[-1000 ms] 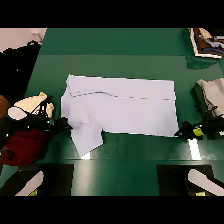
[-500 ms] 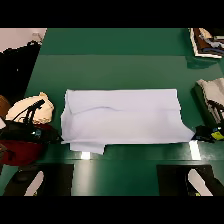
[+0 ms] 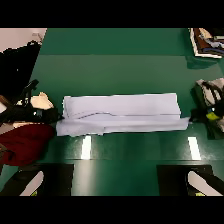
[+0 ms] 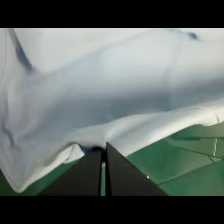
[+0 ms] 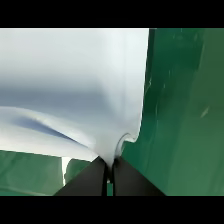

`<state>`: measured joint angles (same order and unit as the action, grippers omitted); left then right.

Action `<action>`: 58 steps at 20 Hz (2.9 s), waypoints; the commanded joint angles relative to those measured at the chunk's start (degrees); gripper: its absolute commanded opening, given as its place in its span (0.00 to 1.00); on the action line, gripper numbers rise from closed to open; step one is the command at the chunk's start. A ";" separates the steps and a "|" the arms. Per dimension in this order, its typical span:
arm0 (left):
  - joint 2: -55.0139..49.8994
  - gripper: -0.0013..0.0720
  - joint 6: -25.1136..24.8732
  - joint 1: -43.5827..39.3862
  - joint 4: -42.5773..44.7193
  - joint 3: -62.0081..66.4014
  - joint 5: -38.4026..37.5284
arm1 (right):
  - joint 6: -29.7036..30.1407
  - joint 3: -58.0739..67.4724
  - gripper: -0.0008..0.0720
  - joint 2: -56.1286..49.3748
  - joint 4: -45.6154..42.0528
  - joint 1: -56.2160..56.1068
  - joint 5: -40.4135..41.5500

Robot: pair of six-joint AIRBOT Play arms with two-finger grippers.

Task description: Fold the shirts.

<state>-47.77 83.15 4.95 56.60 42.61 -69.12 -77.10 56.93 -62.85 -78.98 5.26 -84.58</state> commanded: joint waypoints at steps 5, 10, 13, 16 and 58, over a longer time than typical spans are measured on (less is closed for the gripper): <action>-25.88 0.05 -4.74 0.02 -5.46 10.88 17.64 | -1.07 19.08 0.03 -21.33 6.91 -0.15 4.11; -31.10 0.75 -4.46 0.02 -10.97 15.39 18.25 | -0.76 25.53 0.66 -30.75 19.17 3.85 4.15; -31.08 0.73 -4.52 0.02 -12.09 17.22 13.55 | 2.45 23.76 0.66 -31.23 20.96 7.78 1.40; -31.04 0.06 -8.22 -0.37 -17.20 17.40 11.37 | 6.10 18.47 0.66 -31.19 20.98 12.28 -0.55; -43.30 0.05 2.38 -20.33 -0.24 43.80 15.12 | 10.62 37.00 0.03 -21.44 47.69 -32.61 7.74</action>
<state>-97.32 84.75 -21.43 49.69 86.17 -50.76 -66.50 93.84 -83.05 -31.42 -21.71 -80.14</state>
